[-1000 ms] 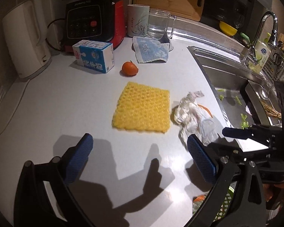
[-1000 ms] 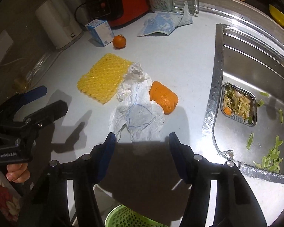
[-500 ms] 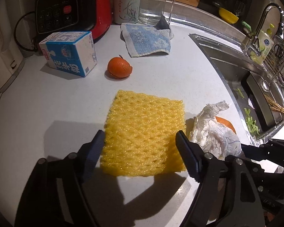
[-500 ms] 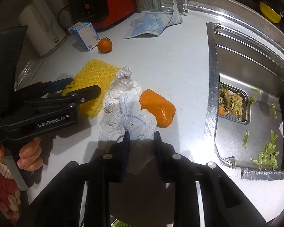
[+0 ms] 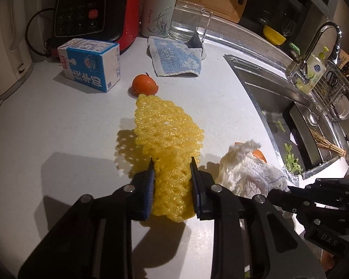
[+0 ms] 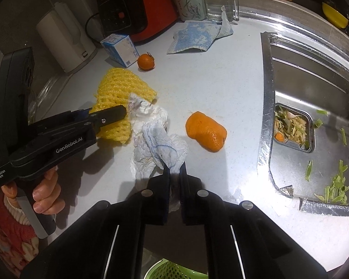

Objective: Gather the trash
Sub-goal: 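Grasp the yellow foam net with the left tool while the right tool grasps crumpled tissue, then carry foam net and tissue over the basket and open both tools to drop them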

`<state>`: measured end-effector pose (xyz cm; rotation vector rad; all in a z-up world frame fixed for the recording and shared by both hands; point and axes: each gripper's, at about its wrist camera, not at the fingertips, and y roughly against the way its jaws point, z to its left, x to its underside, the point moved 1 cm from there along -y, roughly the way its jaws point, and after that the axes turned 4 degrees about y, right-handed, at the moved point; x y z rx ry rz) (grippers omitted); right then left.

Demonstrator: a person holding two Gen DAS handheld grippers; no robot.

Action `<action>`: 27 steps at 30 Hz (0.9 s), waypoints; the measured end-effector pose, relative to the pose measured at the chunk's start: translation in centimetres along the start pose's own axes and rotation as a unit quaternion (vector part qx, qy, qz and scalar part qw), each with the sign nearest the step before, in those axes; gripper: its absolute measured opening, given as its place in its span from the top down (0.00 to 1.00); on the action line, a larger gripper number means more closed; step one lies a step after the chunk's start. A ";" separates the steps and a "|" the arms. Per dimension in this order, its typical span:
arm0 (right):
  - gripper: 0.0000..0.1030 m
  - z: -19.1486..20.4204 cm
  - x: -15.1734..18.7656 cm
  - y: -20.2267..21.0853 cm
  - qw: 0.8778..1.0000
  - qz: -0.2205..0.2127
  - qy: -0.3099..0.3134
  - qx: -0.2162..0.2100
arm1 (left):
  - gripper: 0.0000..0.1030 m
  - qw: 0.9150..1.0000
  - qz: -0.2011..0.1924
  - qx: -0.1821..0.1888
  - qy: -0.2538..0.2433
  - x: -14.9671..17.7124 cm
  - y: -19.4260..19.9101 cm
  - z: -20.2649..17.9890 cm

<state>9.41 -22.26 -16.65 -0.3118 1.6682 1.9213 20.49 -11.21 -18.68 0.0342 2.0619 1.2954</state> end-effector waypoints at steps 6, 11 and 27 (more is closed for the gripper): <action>0.92 0.5 1.1 3.0 0.999 -0.015 0.025 -0.013 | 0.75 0.999 -0.024 -0.001 0.022 1.2 4.3 -1.0; 0.92 0.2 3.4 6.0 0.998 -0.015 0.049 -0.024 | 0.75 0.999 -0.034 -0.012 0.038 4.0 7.7 -3.3; 0.92 -3.7 14.3 14.2 0.985 0.005 0.159 -0.069 | 0.75 0.991 -0.018 -0.066 0.114 17.0 13.4 -15.6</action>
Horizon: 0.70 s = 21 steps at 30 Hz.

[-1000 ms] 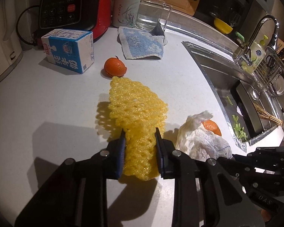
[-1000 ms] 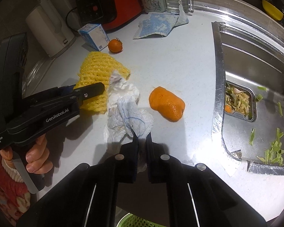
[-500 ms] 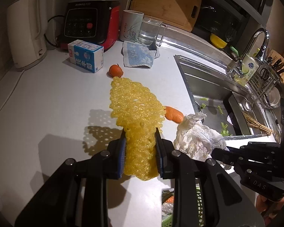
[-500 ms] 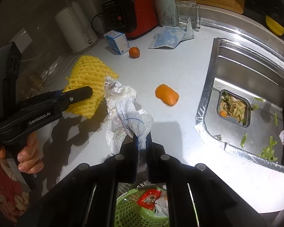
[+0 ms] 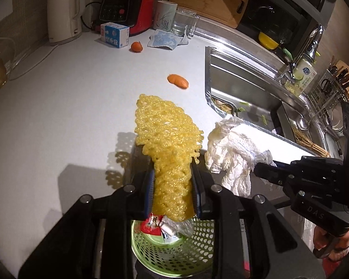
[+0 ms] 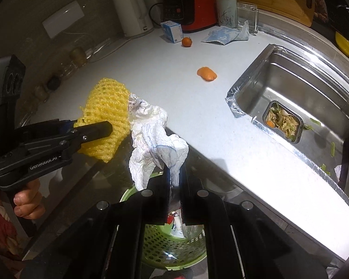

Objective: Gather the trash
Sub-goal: 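Carry foam net and tissue over the basket and open both tools to drop them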

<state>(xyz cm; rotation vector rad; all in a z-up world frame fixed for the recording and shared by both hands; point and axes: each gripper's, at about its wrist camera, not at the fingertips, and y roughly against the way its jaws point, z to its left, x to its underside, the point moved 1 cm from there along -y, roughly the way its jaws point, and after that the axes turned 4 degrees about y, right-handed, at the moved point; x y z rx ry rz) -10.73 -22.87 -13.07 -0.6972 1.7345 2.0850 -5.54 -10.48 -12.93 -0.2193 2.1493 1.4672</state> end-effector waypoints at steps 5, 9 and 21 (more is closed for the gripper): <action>0.92 -1.5 3.2 1.8 1.000 0.002 0.009 -0.013 | 0.75 1.000 0.009 -0.024 0.013 4.5 0.5 -2.9; 0.92 -2.8 5.6 2.2 1.000 0.014 0.008 -0.017 | 0.75 0.999 0.022 -0.038 0.025 7.3 0.0 -4.7; 0.92 -4.1 8.3 3.8 1.000 0.014 0.007 -0.027 | 0.70 0.996 0.057 -0.058 0.038 11.4 -2.9 -6.7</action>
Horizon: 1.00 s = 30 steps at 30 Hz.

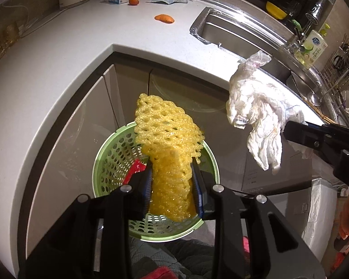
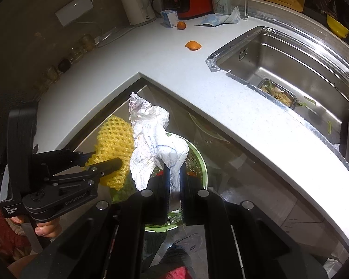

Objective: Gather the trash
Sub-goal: 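Carry foam net and tissue over the basket and open both tools to drop them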

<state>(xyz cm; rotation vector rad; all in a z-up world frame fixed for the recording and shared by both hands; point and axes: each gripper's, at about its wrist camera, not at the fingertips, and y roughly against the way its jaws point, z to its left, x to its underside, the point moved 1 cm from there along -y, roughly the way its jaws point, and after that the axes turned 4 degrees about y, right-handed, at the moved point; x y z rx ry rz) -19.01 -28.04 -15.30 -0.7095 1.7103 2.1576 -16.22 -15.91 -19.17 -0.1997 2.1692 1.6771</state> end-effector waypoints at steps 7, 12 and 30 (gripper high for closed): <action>0.91 0.0 0.4 0.0 1.000 0.002 -0.001 -0.002 | 0.33 1.000 0.012 -0.012 -0.004 0.9 -1.2 -0.1; 0.91 0.2 0.4 0.1 1.000 0.002 0.002 -0.002 | 0.24 1.000 0.013 -0.007 0.005 0.8 -0.8 0.2; 0.81 3.7 1.5 -6.3 0.997 0.067 0.044 -0.023 | 0.11 0.996 -0.041 -0.060 0.043 -1.0 4.7 5.0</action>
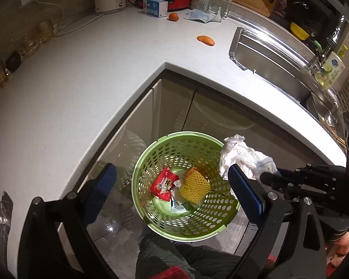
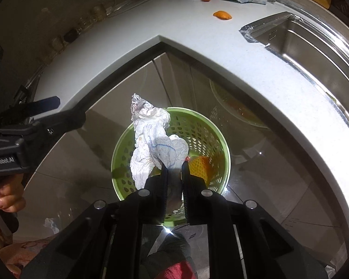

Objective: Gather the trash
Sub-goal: 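Carry foam net and tissue over the basket and open both tools to drop them, then move both open tools back over the counter toward the orange peel and mandarin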

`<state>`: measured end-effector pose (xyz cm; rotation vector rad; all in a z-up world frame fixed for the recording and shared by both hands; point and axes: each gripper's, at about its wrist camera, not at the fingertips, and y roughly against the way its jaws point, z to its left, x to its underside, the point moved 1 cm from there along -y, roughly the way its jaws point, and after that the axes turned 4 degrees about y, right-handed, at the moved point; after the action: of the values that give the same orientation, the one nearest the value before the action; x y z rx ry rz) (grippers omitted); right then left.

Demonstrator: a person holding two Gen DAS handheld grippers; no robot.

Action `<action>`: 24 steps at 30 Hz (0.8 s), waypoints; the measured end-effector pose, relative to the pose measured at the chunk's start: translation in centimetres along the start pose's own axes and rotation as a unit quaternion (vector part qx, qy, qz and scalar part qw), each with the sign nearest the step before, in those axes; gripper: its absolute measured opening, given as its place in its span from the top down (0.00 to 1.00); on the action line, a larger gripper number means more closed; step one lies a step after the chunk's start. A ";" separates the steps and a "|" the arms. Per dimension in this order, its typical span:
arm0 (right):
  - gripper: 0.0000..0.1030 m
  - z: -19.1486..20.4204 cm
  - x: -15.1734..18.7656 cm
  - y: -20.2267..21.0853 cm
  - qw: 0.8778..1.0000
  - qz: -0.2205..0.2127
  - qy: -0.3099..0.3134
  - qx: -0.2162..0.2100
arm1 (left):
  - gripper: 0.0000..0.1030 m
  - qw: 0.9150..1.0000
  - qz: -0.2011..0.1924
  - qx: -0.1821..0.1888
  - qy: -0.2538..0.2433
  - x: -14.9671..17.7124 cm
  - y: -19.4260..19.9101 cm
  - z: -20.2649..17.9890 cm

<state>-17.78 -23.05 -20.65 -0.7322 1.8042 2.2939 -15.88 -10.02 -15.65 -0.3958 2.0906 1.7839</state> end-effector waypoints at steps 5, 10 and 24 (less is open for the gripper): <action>0.34 0.7 -0.3 -0.7 1.000 -0.001 0.007 -0.005 | 0.11 1.000 -0.001 -0.001 0.004 -0.4 0.2 0.9; 0.17 0.4 -1.6 0.3 1.000 -0.020 0.000 0.007 | 0.11 1.000 -0.003 0.005 0.007 -1.2 0.3 1.5; 0.03 -2.5 -7.6 2.7 0.995 -0.070 -0.048 0.057 | 0.08 0.999 -0.016 0.029 -0.003 -6.8 -0.2 3.5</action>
<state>-11.52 -24.71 -15.25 -0.6951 1.7638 2.0828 -9.40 -6.70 -13.26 -0.4063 2.1149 1.7003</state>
